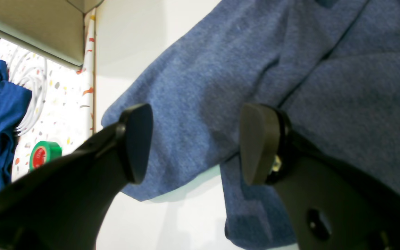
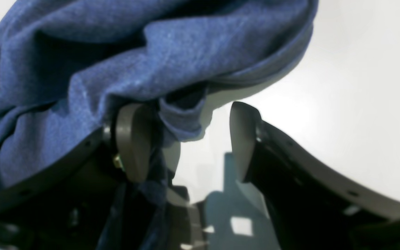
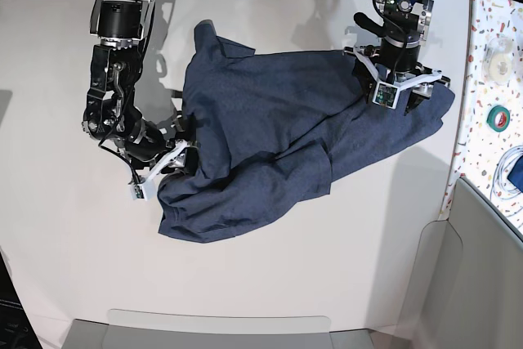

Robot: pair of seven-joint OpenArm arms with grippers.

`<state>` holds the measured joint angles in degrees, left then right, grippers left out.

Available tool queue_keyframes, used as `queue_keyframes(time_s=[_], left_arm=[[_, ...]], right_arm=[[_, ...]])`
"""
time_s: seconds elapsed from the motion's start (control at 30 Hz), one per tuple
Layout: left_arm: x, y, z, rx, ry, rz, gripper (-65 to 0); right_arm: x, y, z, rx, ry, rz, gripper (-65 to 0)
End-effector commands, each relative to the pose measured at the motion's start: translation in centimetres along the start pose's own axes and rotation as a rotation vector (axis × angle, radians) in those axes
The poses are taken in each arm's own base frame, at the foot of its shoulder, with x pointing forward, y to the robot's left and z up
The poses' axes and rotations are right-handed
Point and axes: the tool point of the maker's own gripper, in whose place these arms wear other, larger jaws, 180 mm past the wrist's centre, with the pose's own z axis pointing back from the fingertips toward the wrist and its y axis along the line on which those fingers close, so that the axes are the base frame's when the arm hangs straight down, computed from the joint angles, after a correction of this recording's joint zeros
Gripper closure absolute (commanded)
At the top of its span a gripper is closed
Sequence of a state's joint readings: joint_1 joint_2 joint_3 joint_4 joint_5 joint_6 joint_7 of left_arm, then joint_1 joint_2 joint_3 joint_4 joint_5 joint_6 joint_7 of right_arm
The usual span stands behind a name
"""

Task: Layout the t-shirt on the table in an organized manner, then fold the t-shirt properly
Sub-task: 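Pull the t-shirt with the right gripper to spread it across the table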

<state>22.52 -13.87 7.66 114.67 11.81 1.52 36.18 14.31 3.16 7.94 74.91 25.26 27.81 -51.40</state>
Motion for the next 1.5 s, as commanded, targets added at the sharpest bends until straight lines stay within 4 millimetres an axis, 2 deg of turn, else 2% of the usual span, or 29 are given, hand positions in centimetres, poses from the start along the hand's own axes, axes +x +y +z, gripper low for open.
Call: queue_keyframes(time_s=[0.0,0.07,0.2,0.23,0.43,0.73,0.93,1.13,1.27,1.33,1.4,1.47], left_arm=[[0.9,0.6,0.2,0.021,-0.034,-0.006,-38.5],[0.9,0.6,0.2,0.021,-0.034,-0.006,-38.5],[0.9,0.6,0.2,0.021,-0.034,-0.006,-38.5],[0.9,0.8,0.1,0.025,-0.033,-0.005,-38.5],[0.5,2.6,0.1,0.072,-0.022,0.003,-38.5],[0.4,2.9,0.1,0.079,-0.02,0.005,-38.5],[0.4,2.9,0.1,0.079,-0.02,0.005,-38.5],[0.4,2.9,0.1,0.079,-0.02,0.005,-38.5],[0.4,2.8,0.1,0.078,-0.02,0.004,-38.5],[0.3,2.8,0.1,0.076,-0.019,0.003,-38.5],[0.4,2.7,0.1,0.073,-0.02,0.002,-38.5],[0.4,2.5,0.1,0.069,-0.021,0.001,-38.5]], right_arm=[[2.4,0.7,0.3,0.033,-0.061,0.046,-31.4],[2.4,1.1,0.3,0.051,-0.062,0.072,-23.8],[2.4,1.0,0.3,0.052,-0.059,0.079,-2.6],[2.3,1.0,0.3,0.052,-0.057,0.078,0.0],[2.4,0.9,1.3,0.041,-0.077,0.089,0.0],[4.1,-0.4,8.1,-0.136,-0.196,0.154,0.0],[3.7,-0.9,12.5,-0.226,-0.213,0.239,0.0],[2.5,-3.0,14.7,-0.302,-0.16,0.282,0.0],[1.8,-5.2,15.9,-0.367,-0.056,0.33,0.0],[2.4,-6.6,16.9,-0.414,-0.026,0.306,0.0],[3.7,-7.9,18.2,-0.467,-0.022,0.277,0.0],[5.3,-8.3,19.1,-0.494,-0.052,0.271,0.0]])
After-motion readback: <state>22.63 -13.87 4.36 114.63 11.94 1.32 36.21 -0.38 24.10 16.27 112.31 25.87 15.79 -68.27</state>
